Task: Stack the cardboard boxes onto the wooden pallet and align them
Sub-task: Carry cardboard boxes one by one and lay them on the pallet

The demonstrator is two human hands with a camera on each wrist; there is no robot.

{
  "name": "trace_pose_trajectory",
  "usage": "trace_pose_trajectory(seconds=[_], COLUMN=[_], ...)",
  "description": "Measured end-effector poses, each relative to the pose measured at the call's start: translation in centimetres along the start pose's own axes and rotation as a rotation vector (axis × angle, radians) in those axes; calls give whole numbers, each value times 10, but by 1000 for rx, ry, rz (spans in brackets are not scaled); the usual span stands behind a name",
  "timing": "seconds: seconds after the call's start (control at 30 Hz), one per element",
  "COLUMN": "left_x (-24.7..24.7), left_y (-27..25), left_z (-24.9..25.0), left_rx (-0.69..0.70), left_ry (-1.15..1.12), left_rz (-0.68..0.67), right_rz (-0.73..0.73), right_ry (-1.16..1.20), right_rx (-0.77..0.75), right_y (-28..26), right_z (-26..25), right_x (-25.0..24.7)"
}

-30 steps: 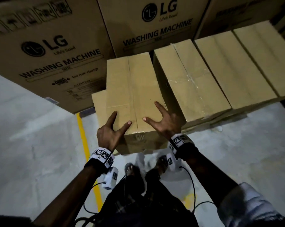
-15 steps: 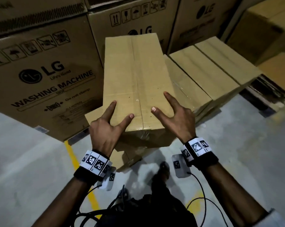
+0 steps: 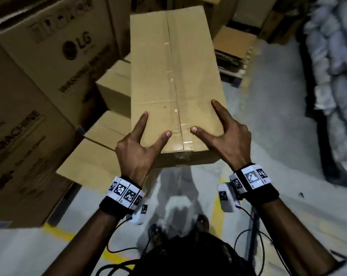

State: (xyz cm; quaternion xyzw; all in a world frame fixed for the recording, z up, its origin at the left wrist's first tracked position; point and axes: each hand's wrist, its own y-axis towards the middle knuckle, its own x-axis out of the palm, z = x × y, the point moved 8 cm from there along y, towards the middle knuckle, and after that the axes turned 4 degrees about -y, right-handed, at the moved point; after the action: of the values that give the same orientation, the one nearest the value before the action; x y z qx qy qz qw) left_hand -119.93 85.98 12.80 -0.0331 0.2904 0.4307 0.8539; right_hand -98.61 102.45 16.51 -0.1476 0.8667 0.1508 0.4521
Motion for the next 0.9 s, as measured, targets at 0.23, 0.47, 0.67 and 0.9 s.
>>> trace_pose_trajectory(seconds=[0.23,0.47,0.67,0.9], left_x=[109,233,313,365], left_y=[-45,-163,-301,-443], left_z=[88,202,273,322], left_rx=[236,525,744,947], left_ry=[-62,-42,-25,-71], left_rz=[-295,-657,-873,-1121], right_rz=[239,450,603,757], right_ry=[11,20,31,21], right_rx=[323,710,948,1197], right_y=[-89,-235,-375,-513], right_z=[124,260,344,390], right_x=[-92,-180,-237,-270])
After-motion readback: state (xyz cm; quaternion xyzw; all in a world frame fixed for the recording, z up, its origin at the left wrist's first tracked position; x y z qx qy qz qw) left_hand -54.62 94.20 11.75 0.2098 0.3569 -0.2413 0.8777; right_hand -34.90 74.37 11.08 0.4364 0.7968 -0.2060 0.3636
